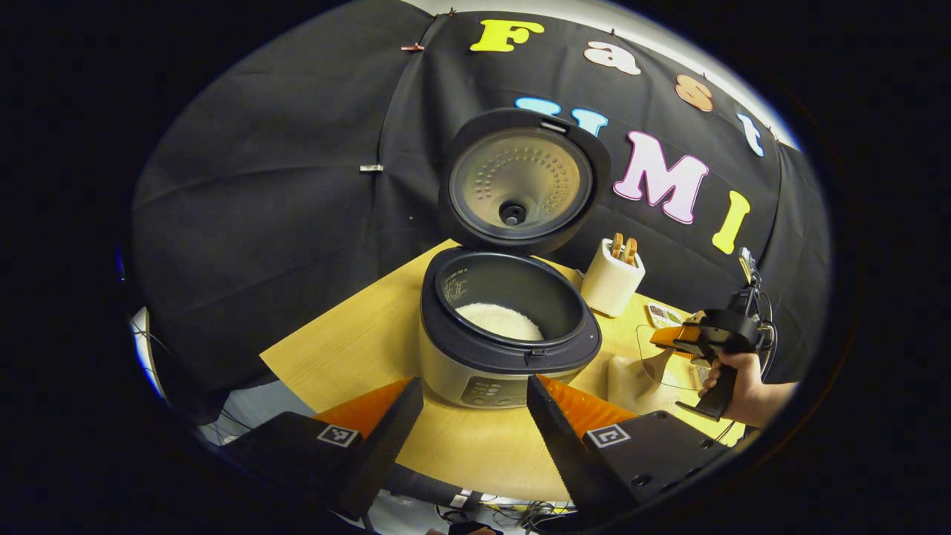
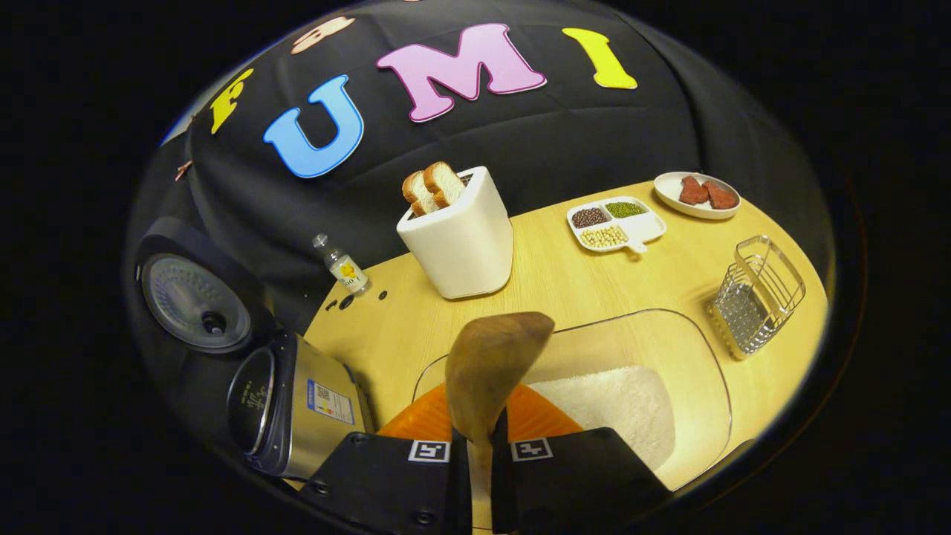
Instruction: Close the left gripper, press the button to open the rice cooker; take a wooden spoon from the chopstick holder with the right hand, scoop a spoonful of rice and pour it into the rice cooker, then put the wooden spoon back into the chopstick holder.
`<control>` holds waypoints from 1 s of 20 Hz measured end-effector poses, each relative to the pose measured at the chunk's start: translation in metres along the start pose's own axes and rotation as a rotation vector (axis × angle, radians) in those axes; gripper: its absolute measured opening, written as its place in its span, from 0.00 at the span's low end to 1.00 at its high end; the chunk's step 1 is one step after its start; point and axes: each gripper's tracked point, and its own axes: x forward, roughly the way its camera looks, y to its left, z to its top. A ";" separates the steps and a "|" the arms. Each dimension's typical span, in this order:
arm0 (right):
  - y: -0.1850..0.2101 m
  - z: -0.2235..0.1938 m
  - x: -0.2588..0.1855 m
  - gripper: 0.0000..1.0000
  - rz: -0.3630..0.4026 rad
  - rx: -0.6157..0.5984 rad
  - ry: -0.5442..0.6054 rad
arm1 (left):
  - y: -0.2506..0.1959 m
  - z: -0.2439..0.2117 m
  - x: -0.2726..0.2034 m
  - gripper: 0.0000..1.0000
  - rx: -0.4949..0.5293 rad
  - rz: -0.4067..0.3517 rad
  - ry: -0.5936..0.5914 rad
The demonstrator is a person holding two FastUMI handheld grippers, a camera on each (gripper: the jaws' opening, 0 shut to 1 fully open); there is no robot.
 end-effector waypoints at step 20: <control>-0.080 0.050 -0.069 0.14 -0.059 0.622 -0.074 | -0.005 0.040 -0.009 0.95 0.067 -0.061 -0.071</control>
